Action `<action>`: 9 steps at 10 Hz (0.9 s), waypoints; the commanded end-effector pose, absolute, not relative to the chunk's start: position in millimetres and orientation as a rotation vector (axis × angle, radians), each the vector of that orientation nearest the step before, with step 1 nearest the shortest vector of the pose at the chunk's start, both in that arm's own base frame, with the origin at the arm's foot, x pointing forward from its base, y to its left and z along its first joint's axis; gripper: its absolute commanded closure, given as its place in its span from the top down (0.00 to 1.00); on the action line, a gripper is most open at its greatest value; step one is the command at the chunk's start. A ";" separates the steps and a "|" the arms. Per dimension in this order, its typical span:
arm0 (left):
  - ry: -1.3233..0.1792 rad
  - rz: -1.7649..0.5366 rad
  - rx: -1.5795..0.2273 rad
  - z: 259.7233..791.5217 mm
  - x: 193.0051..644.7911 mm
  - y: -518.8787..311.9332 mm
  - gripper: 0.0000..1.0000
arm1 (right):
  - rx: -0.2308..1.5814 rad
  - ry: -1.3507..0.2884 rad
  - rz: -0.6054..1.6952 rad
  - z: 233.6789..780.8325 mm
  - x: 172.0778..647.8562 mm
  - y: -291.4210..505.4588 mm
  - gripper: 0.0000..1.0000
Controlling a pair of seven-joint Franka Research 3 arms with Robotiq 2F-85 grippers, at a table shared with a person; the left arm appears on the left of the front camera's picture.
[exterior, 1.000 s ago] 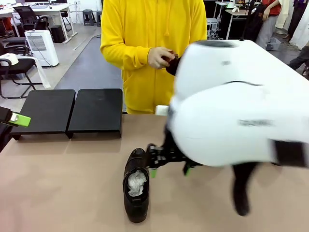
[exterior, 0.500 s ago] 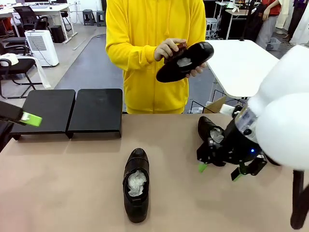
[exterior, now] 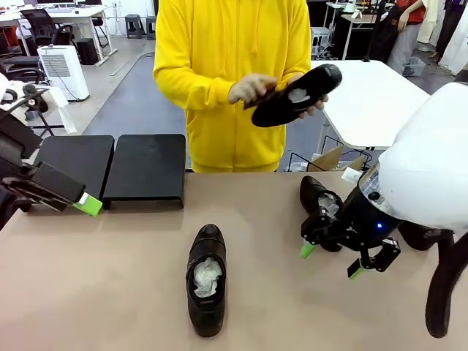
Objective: Organize the shoes by placing them on the stand.
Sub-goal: Place the Shoe from the middle of the table onto the Shoes Stand.
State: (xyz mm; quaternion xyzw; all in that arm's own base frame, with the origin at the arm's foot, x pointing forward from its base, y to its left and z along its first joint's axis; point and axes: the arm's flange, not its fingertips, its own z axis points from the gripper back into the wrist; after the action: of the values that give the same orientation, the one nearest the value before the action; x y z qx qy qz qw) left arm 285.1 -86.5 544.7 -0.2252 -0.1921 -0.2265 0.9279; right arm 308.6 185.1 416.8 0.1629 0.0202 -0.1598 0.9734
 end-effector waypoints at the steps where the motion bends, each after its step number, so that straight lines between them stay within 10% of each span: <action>1: -0.429 -0.478 -0.479 542.0 295.4 -71.9 1.00 | 0.316 0.021 -0.305 423.2 306.8 182.6 1.00; 9: -0.389 0.011 -0.358 477.1 237.3 -253.9 1.00 | 0.316 0.021 -0.305 423.2 306.8 182.6 1.00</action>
State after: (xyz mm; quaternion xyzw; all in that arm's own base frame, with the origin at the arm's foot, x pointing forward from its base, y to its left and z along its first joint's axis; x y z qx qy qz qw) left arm 245.2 -267.4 498.3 -0.1912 -0.1740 -0.0168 0.9659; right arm 306.0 185.2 422.9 0.1627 0.0113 -0.1569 0.9741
